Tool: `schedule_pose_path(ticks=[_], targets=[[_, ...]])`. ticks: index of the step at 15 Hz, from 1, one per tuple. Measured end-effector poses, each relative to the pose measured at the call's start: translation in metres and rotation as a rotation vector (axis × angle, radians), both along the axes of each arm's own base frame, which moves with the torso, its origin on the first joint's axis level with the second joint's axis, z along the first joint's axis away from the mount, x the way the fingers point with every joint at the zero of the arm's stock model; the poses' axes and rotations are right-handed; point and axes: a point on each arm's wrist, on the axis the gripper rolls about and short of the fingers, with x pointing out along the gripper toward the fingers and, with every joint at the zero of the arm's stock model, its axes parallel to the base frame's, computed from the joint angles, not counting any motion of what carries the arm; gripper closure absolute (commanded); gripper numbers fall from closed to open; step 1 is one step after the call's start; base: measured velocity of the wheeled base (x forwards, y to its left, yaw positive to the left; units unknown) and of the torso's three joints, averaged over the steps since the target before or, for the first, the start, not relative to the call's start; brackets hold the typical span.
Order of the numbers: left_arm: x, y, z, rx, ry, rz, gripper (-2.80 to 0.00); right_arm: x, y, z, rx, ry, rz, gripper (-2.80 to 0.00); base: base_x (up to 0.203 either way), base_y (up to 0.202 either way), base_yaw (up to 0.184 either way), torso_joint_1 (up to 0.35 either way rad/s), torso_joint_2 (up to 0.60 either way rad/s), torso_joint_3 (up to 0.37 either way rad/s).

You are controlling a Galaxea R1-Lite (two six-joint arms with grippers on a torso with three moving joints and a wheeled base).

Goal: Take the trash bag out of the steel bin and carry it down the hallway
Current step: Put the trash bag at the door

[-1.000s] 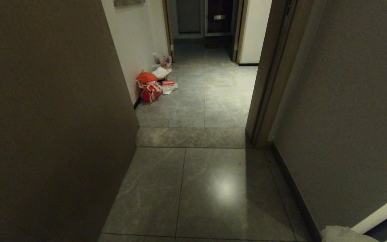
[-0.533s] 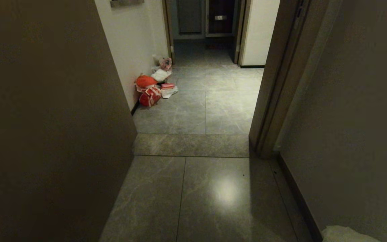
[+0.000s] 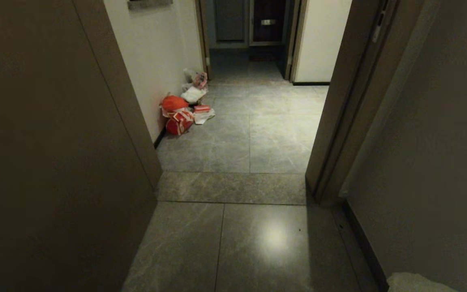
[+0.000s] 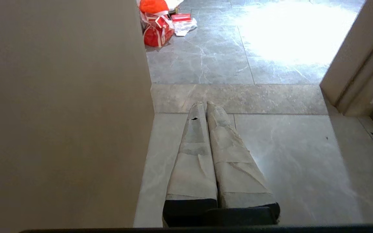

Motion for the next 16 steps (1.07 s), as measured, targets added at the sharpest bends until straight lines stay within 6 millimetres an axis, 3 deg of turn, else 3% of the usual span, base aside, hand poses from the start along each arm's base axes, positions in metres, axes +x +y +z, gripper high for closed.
schedule_pose_path(ticks=[16], targets=[[0.0, 0.0, 0.0, -0.002, 0.0, 0.0, 0.0, 0.0, 0.0, 0.0002, 0.0, -0.001, 0.0, 0.0, 0.193, 0.0, 0.0, 0.002, 0.0, 0.003]])
